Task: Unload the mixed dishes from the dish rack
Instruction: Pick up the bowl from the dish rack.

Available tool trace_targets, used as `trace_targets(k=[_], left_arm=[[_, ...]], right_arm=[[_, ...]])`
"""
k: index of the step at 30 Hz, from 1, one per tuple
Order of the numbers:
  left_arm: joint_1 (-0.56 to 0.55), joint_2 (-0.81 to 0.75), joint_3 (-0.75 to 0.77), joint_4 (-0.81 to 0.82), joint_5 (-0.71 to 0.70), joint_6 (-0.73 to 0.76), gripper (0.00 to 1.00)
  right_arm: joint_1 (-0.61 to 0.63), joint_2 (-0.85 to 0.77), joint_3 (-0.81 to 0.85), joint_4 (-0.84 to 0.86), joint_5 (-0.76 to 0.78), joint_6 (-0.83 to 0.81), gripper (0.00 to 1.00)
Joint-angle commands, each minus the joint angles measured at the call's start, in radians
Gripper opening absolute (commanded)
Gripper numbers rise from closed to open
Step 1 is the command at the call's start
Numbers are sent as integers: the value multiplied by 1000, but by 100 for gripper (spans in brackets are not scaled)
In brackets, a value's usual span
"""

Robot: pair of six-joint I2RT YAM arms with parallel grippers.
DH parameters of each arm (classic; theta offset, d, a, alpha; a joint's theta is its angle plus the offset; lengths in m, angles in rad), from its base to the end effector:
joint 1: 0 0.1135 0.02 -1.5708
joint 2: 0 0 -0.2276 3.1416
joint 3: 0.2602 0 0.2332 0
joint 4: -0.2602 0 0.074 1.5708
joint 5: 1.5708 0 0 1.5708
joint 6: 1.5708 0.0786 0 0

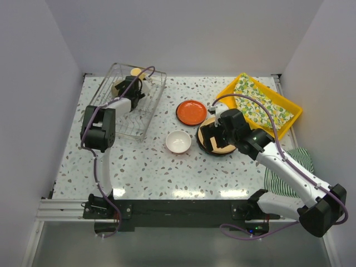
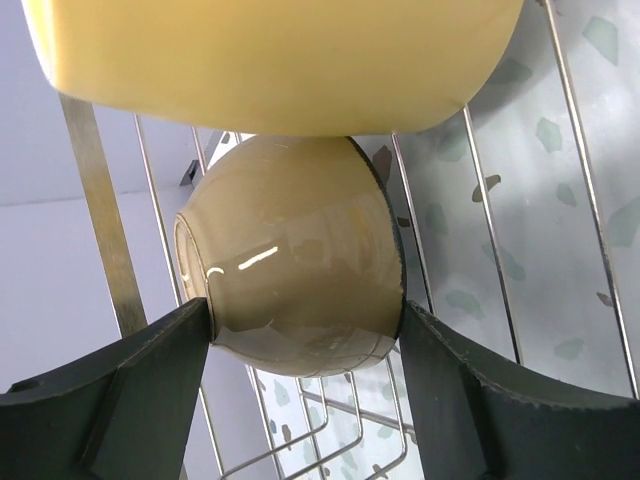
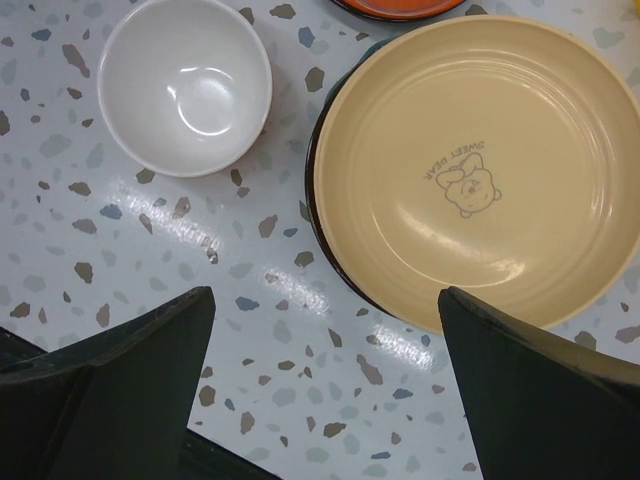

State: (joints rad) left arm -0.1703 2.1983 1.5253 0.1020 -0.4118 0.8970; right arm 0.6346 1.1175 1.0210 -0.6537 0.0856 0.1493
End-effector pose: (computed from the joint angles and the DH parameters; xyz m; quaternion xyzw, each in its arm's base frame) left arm 0.4883 -0.0521 0.1253 0.3526 0.7895 0.3345 0.3748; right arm 0.2148 0.1498 0.2523 -0.2036 0.8934 0.1160 0.3833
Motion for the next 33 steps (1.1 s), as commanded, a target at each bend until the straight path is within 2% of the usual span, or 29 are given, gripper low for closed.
trace_targets(k=[1, 12, 21, 24, 33], left_arm=[[6, -103, -11, -4, 47, -53, 38], [5, -147, 13, -33, 4, -76, 24], [6, -179, 73, -100, 34, -168, 16], [6, -189, 81, -137, 42, -199, 10], [6, -236, 111, -171, 50, -251, 5]], right_arm=[[2, 8, 31, 60, -21, -4, 98], [2, 41, 39, 108, -47, -30, 98], [2, 71, 48, 152, -70, -34, 98], [2, 77, 47, 170, -75, -34, 98], [0, 97, 39, 246, -104, -8, 98]])
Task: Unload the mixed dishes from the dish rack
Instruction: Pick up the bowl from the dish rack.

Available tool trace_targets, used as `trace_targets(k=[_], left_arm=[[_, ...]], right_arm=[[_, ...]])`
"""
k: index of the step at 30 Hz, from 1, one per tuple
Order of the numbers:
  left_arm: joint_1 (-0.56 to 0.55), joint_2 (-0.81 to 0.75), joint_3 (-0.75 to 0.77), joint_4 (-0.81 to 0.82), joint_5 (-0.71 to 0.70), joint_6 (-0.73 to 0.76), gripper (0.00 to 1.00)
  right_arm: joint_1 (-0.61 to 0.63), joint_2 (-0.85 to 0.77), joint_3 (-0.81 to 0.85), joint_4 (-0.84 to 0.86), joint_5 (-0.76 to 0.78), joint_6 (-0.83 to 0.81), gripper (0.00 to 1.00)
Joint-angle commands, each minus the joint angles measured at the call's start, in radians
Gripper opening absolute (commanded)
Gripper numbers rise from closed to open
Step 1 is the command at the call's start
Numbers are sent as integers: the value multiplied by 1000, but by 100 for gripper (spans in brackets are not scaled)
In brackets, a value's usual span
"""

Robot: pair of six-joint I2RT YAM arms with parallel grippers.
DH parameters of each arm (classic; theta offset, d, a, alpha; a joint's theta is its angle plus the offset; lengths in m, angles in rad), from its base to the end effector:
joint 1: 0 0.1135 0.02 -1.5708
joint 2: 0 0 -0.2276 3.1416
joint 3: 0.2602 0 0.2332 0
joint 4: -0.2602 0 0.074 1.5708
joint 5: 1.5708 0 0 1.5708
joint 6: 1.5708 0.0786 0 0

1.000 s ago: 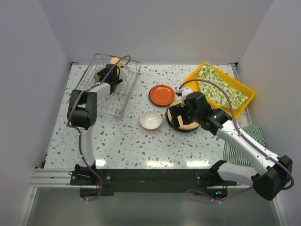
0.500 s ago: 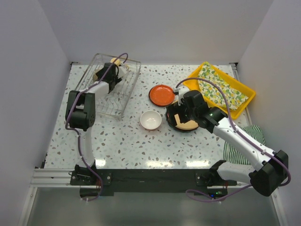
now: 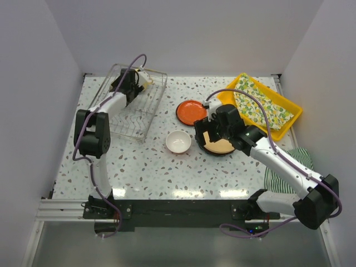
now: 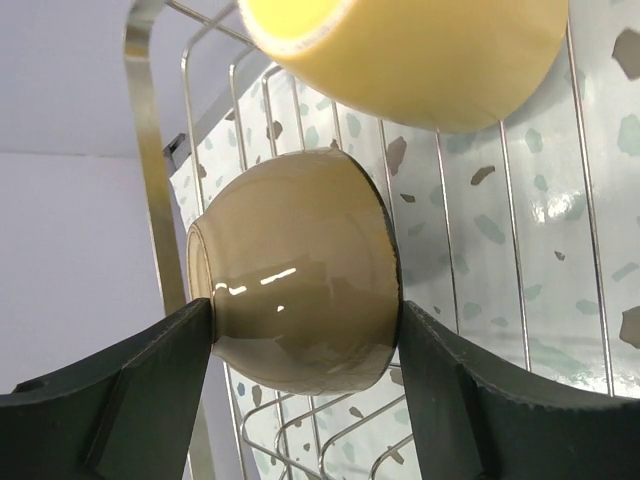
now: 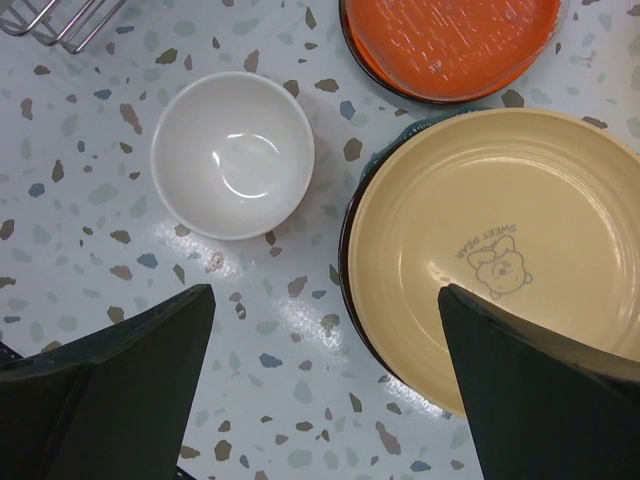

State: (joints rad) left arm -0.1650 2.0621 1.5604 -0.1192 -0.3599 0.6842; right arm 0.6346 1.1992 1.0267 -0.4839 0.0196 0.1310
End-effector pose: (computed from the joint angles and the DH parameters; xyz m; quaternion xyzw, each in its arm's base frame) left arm 0.4719 -0.0505 0.1726 0.2859 0.8310 0.2693 0.3940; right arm 0.2349 0.1710 0.2529 -0.2194 0.8700 0.1567 0.4128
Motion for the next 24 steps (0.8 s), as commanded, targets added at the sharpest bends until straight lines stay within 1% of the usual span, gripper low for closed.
trace_targets(k=[1, 8, 14, 15, 20, 24], left_arm=[[-1, -103, 79, 47, -1, -38, 5], [1, -137, 76, 27, 4, -64, 4], [1, -181, 56, -13, 59, -166, 3], [1, -191, 46, -14, 59, -187, 1], [1, -244, 27, -30, 29, -250, 0], [1, -278, 32, -69, 42, -337, 0]], right_arm=[[2, 17, 35, 82, -40, 12, 98], [0, 39, 41, 117, -58, 19, 98], [0, 57, 35, 172, -93, 45, 98], [0, 60, 33, 191, -104, 51, 98], [0, 85, 29, 264, -155, 73, 98], [2, 115, 52, 283, -188, 67, 98]])
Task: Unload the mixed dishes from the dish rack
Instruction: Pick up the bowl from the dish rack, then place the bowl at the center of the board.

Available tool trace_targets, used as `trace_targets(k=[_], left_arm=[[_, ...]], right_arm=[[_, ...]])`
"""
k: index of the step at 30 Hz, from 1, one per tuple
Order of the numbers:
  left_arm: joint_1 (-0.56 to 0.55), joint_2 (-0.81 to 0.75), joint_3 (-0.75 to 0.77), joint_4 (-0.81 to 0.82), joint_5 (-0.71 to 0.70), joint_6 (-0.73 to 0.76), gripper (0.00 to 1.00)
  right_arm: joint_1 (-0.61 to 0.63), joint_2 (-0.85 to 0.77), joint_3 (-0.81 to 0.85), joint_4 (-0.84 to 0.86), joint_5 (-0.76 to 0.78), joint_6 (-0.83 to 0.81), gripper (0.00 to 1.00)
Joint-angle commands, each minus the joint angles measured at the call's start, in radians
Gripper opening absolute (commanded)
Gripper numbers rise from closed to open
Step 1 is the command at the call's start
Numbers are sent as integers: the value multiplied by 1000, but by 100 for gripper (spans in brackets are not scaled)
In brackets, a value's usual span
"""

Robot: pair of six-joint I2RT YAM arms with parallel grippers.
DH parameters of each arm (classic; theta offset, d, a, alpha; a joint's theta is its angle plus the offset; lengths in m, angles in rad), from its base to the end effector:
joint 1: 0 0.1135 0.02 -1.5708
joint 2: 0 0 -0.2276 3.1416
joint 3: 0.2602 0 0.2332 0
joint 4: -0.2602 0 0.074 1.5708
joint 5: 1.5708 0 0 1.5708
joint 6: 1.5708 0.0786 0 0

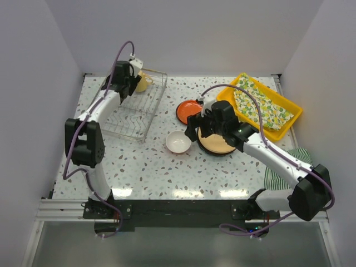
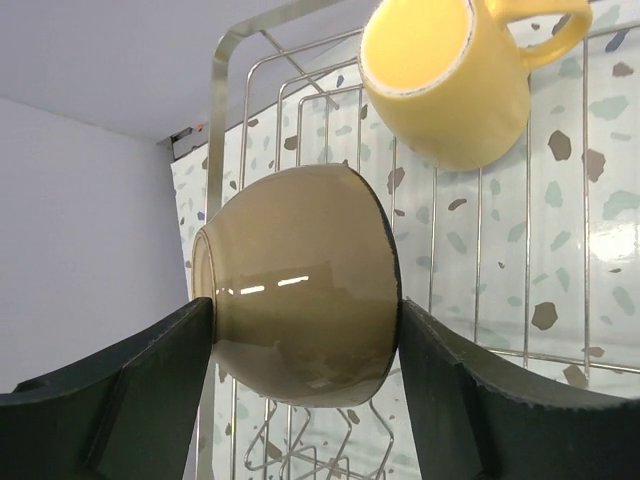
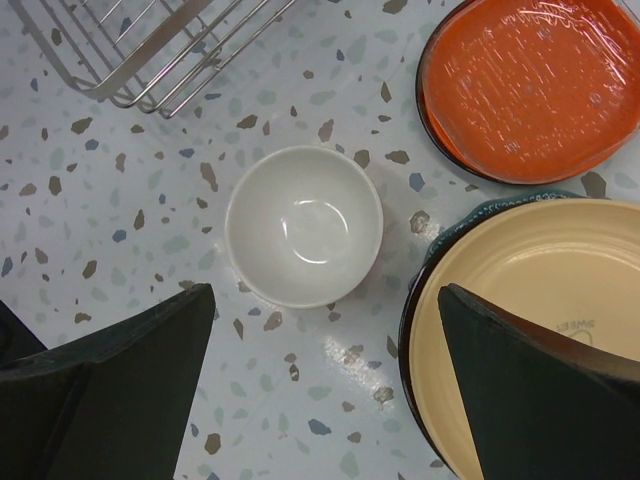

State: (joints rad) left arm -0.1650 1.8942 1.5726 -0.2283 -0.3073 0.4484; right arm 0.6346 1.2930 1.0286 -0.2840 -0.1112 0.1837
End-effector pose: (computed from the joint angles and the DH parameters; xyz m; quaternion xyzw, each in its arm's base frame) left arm 0.4498 -0.0508 0.2372 0.1890 0.8446 0.2004 0.4591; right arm 0.2530 0.1971 0.2521 -0.2212 0.8427 0.2388 0.4289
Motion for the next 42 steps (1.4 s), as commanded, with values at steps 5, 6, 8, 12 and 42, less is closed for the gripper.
trace_targets(k=[5, 6, 8, 12, 42], left_arm=[[1, -158, 38, -22, 25, -232, 0], [1, -165, 41, -40, 33, -249, 0], [1, -190, 41, -52, 42, -318, 0], [1, -230, 37, -97, 86, -433, 0], [-1, -532, -384, 213, 773, -1189, 0]], right_arm=[[2, 40, 57, 127, -90, 20, 98], [2, 48, 59, 128, -94, 22, 98], [0, 54, 65, 131, -99, 23, 98], [0, 63, 61, 160, -85, 48, 98], [-141, 147, -9, 447, -225, 450, 94]])
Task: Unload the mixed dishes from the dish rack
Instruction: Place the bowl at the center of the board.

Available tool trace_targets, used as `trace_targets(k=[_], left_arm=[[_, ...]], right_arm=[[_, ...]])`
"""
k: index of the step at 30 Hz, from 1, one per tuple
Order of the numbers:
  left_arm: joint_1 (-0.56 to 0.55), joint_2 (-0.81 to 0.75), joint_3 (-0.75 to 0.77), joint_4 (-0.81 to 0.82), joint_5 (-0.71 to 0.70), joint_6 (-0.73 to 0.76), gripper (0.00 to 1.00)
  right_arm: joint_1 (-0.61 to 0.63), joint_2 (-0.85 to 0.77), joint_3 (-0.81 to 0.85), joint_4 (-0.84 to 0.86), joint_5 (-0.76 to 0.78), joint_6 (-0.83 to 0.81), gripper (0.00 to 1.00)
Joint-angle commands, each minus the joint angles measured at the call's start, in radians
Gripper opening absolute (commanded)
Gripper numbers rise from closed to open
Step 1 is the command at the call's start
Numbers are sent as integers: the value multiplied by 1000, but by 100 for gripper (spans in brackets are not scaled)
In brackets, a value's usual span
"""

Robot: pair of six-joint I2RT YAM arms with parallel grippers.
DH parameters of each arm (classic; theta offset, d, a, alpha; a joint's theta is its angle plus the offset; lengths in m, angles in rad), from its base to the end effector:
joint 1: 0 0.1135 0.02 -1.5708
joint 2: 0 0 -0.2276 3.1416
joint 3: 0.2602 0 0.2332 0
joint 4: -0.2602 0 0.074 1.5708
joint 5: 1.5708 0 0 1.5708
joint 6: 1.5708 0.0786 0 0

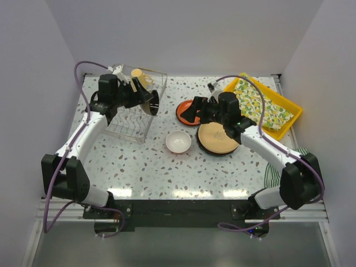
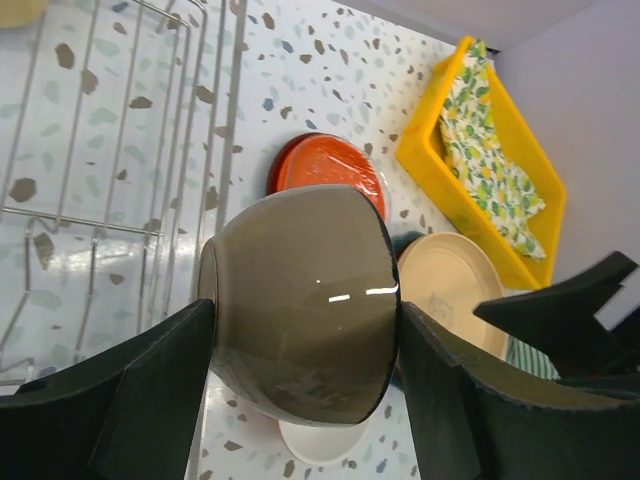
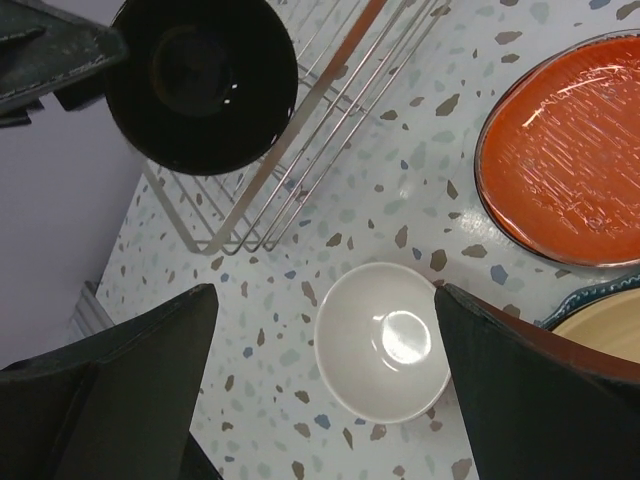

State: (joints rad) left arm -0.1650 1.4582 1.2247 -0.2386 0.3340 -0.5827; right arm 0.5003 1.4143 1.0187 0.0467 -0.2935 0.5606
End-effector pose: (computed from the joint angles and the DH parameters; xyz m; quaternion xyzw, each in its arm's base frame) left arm 0.3505 -0.0845 0.2785 -0.0895 0.8407 -0.3200 0.4275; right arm 0.3013 0.1906 0.2558 -0.0594 0.8125 0.3904 0.4289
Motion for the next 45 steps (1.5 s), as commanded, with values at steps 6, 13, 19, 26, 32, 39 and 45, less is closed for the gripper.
trace_targets(k=[6, 13, 19, 26, 32, 39, 45], left_arm=[[-16, -121, -102, 341, 187, -296, 0], [-47, -122, -166, 430, 215, -410, 0], [-65, -130, -208, 467, 226, -440, 0], [-87, -137, -254, 529, 254, -480, 0], [-87, -145, -287, 553, 266, -490, 0], [-88, -139, -292, 524, 275, -441, 18], [-84, -142, -203, 278, 174, -223, 82]], right_arm=[[-6, 90, 43, 160, -59, 110, 92], [-6, 170, 98, 200, -64, 157, 86], [-6, 215, 129, 231, -87, 190, 77], [-6, 268, 147, 272, -137, 228, 61], [-6, 284, 147, 280, -176, 231, 25], [-6, 232, 116, 207, -164, 167, 0], [-6, 137, 123, 17, -112, 29, 0]])
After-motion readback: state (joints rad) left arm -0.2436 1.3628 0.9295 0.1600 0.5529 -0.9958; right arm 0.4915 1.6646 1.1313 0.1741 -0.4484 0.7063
